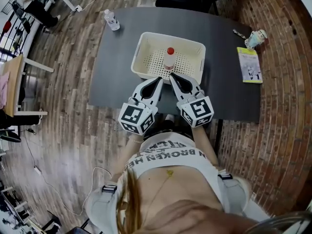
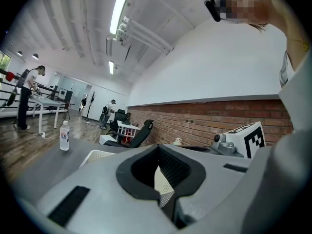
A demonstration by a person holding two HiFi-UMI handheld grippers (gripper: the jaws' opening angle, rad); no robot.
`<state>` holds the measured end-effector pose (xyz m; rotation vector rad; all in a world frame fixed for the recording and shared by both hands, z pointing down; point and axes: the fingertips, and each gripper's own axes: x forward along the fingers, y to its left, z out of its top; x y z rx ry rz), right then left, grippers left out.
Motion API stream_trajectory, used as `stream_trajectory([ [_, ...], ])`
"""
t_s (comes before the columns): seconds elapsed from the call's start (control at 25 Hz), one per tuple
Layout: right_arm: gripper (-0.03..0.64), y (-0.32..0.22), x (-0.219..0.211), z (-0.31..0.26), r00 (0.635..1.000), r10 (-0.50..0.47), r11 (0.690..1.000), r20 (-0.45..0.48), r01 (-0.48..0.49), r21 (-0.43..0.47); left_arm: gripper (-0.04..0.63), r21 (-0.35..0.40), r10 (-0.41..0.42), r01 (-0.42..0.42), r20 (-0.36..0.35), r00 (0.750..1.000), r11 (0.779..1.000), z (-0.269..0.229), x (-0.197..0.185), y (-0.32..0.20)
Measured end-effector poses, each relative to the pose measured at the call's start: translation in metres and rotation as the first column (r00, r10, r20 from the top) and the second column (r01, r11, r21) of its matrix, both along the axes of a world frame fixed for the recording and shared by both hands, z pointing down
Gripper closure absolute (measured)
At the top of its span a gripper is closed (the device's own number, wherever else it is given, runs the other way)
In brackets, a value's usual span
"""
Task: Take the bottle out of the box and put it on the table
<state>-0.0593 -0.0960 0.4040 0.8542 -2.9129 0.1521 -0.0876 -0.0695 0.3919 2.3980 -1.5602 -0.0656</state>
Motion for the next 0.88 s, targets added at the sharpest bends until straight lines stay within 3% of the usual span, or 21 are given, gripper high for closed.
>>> stream_trajectory([
  [0.36, 0.607, -0.020, 0.002, 0.012, 1.000, -0.007, 1.000, -0.015, 0.007, -0.030, 0.592, -0.035, -0.027, 0.026, -0.020, 0.999, 0.999, 0.012, -0.007, -0.018],
  [0.88, 0.607, -0.055, -0.018, 0.006, 0.992, 0.120, 0.993, -0.030, -0.121, -0.015, 0.592, -0.023, 0.104, -0.104, -0.020, 0.994, 0.994, 0.006, -0.033, -0.061],
])
